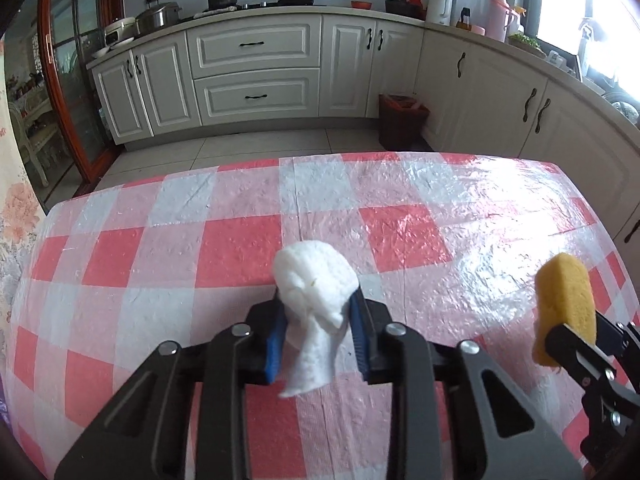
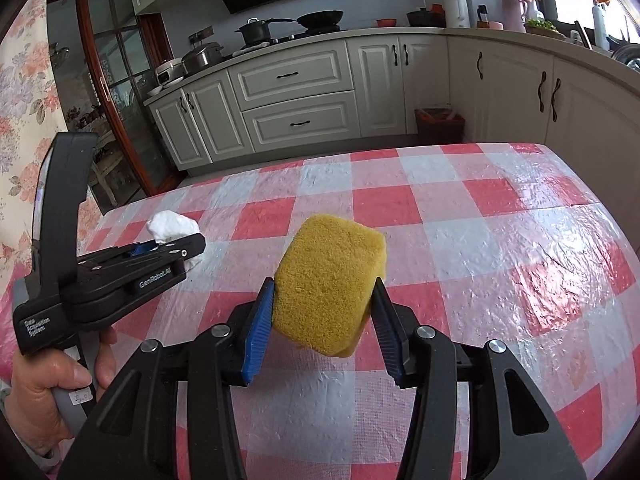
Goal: Collect trash
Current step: 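Carry the tissue and yellow sponge over the pink bin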
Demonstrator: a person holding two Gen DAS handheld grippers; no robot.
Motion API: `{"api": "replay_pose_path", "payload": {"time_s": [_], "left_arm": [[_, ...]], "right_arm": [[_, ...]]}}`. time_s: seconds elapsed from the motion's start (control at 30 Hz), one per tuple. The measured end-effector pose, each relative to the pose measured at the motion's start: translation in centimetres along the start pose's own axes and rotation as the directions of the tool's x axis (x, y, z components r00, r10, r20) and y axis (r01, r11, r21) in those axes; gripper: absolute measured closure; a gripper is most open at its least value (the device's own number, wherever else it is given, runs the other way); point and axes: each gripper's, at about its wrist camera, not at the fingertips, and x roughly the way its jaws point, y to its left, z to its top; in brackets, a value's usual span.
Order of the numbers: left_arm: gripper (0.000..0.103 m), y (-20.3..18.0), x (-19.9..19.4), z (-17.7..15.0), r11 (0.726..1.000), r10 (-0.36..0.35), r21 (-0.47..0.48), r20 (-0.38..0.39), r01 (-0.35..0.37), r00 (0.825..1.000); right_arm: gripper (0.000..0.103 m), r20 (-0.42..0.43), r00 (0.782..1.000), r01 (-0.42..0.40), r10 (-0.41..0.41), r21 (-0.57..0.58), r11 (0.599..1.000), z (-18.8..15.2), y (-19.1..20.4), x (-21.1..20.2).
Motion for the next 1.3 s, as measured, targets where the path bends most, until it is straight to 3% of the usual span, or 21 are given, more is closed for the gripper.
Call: {"api": "replay_pose_path", "payload": {"time_s": [0.3,0.53,0.93,1.3], "left_arm": [[0.078,0.7,-5.4,-4.5,1.0,-0.004,-0.02,0.069,0.006,0.998],[0.077,1.8,-10.3,-7.8,1.0,-0.006,-0.009,0.112,0.007,0.994],[0.077,3.8,-18.0,-13.3,0.999,0.016,-0.032,0.163,-0.011,0.987],[0.077,6.5,-23.0,-16.2,0.997,0.064,-0.058,0.215,-0.053,0.975]], "right_arm": [[0.057,0.012,1.0,-0.027,0.027,-0.029,0.999,-0.2,0.5,-0.4],[0.057,0.005,0.998,-0.067,0.067,-0.048,0.997,-2.4,2.2,-2.8],[0.057,0.008,0.993,-0.116,0.118,-0.124,0.985,-4.7,6.3,-7.3],[0.057,-0.001,0.985,-0.169,0.174,-0.223,0.96,-6.1,11.4,-10.0]]}}
